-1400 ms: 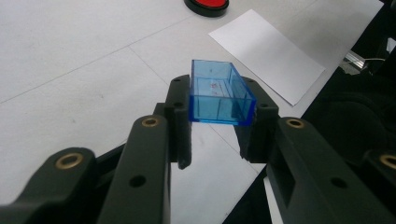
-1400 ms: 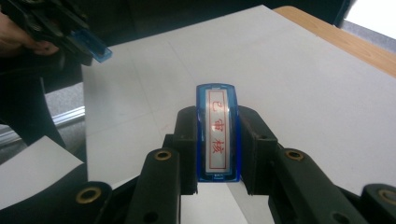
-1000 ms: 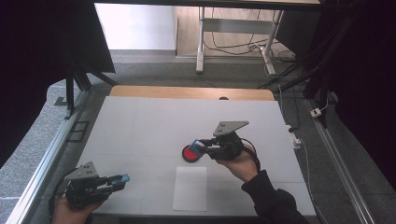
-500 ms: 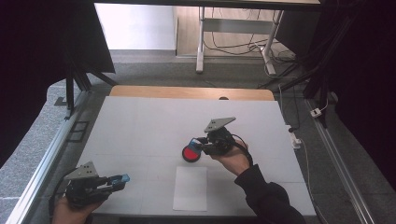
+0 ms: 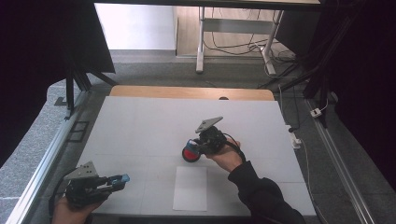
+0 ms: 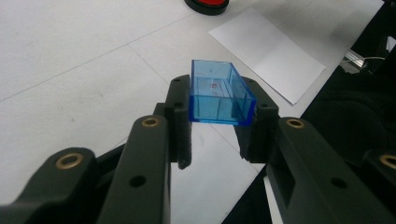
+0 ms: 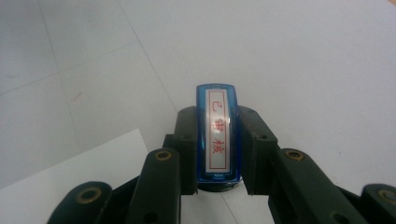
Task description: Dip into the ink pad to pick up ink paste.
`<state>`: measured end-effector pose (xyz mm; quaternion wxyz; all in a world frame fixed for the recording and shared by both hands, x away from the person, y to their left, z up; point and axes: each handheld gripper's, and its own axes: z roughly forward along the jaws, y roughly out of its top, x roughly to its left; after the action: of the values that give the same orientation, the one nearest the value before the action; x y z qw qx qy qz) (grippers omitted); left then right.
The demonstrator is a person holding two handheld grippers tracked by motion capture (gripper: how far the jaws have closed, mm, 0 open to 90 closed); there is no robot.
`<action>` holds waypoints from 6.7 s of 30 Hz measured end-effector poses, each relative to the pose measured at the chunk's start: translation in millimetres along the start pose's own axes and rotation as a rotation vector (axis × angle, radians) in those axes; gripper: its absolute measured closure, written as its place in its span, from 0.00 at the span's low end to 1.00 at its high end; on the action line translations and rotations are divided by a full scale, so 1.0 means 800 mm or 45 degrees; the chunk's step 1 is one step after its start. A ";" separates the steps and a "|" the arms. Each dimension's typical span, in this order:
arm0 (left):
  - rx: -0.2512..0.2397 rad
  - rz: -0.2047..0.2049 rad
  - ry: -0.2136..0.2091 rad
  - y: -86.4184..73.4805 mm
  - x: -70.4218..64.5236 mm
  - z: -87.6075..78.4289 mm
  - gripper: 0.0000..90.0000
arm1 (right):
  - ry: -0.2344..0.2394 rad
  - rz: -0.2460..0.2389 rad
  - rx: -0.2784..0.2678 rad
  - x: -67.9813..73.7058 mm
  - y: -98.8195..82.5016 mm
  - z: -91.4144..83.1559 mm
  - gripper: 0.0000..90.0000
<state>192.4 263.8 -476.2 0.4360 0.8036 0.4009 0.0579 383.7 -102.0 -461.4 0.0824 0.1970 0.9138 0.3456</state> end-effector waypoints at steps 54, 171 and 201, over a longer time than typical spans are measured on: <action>0.016 -0.011 -0.010 0.001 0.001 0.002 0.76 | 0.033 0.083 0.091 -0.015 0.002 0.029 0.79; 0.027 -0.010 -0.013 0.001 0.001 0.002 0.76 | -0.029 0.017 0.029 0.008 0.000 0.024 0.79; 0.026 -0.014 -0.018 0.001 0.002 0.002 0.76 | 0.094 -0.052 -0.071 0.053 -0.010 -0.037 0.79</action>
<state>194.5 263.4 -476.9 0.4309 0.8063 0.4027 0.0455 334.2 -107.2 -445.1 0.0612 0.1630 0.9100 0.3763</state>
